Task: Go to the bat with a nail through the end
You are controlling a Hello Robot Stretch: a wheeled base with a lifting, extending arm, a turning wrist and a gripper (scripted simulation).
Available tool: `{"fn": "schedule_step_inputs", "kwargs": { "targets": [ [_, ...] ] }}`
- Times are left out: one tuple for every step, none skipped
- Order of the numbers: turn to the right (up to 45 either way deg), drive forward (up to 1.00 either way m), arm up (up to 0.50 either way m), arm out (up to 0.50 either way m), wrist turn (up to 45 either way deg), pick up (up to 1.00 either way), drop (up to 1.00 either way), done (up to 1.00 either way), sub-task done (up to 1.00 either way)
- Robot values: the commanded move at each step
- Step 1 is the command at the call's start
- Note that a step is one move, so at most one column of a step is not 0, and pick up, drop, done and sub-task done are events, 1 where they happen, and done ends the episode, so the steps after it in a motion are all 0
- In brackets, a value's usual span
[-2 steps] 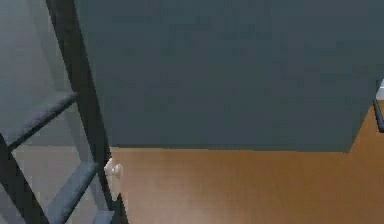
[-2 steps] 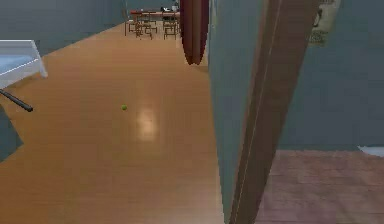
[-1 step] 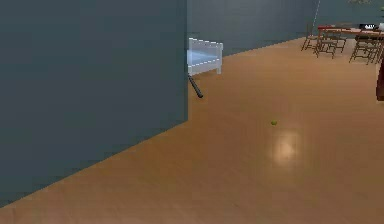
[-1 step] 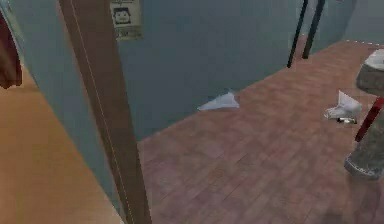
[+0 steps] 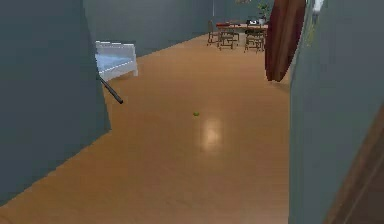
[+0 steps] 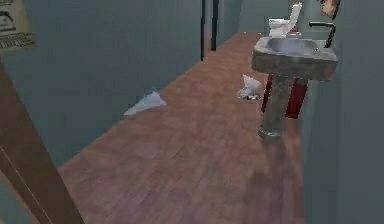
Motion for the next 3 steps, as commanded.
{"fn": "schedule_step_inputs", "kwargs": {
  "targets": [
    [0.0, 0.5, 0.0, 0.0, 0.0, 0.0, 0.0, 0.0, 0.0],
    [15.0, 0.0, 0.0, 0.0, 0.0, 0.0, 0.0, 0.0, 0.0],
    [0.0, 1.0, 0.0, 0.0, 0.0, 0.0, 0.0, 0.0, 0.0]
  ]
}}
